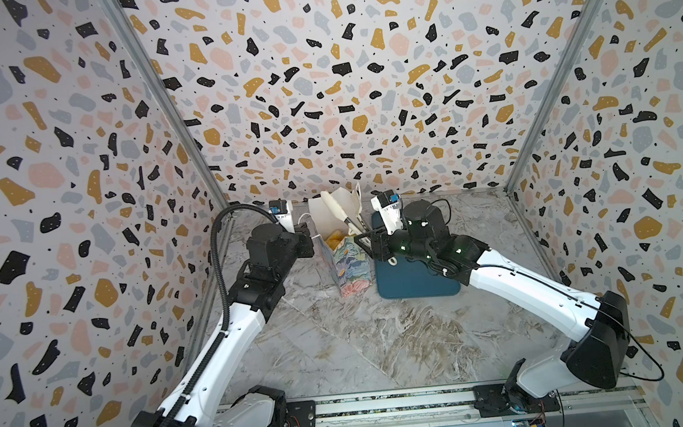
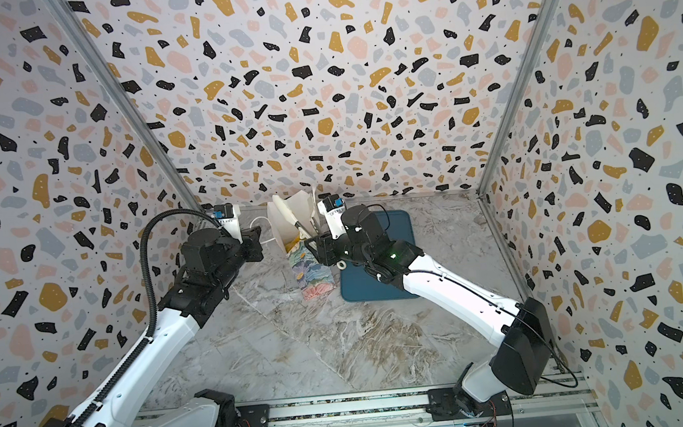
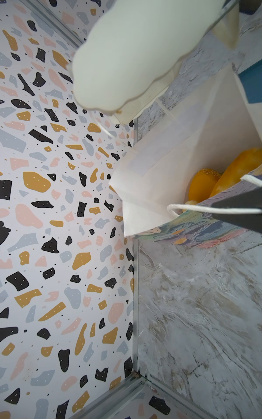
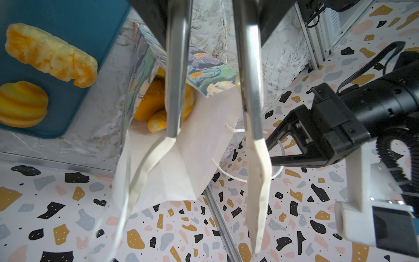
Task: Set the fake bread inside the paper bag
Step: 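Open the tongs over the bag to drop the striped croissant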
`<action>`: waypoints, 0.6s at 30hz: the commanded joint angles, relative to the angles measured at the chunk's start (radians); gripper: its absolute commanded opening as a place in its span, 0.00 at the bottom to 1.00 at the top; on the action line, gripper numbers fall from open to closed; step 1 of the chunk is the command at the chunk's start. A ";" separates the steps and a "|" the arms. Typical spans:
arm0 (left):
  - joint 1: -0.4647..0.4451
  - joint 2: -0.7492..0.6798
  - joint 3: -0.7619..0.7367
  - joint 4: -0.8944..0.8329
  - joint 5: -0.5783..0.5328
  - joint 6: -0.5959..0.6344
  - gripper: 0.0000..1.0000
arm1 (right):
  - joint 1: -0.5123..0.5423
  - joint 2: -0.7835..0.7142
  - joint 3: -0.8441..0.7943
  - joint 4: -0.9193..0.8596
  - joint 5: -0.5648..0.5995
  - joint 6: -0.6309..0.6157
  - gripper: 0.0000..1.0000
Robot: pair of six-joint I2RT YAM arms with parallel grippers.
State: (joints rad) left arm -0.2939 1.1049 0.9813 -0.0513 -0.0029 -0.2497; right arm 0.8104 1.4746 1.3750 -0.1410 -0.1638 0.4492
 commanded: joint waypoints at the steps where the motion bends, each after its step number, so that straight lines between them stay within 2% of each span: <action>1: -0.005 -0.009 -0.009 0.014 -0.002 0.010 0.00 | -0.005 -0.040 0.006 0.055 -0.004 0.006 0.53; 11: -0.006 -0.008 -0.009 0.011 -0.009 0.010 0.00 | -0.007 -0.100 -0.019 0.065 -0.010 -0.016 0.53; 18: -0.007 -0.007 -0.007 0.011 -0.012 0.010 0.00 | -0.009 -0.177 -0.057 0.046 0.034 -0.044 0.54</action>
State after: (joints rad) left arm -0.2974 1.1049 0.9813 -0.0513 -0.0067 -0.2497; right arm 0.8066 1.3643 1.3178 -0.1303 -0.1577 0.4355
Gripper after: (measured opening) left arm 0.046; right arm 0.535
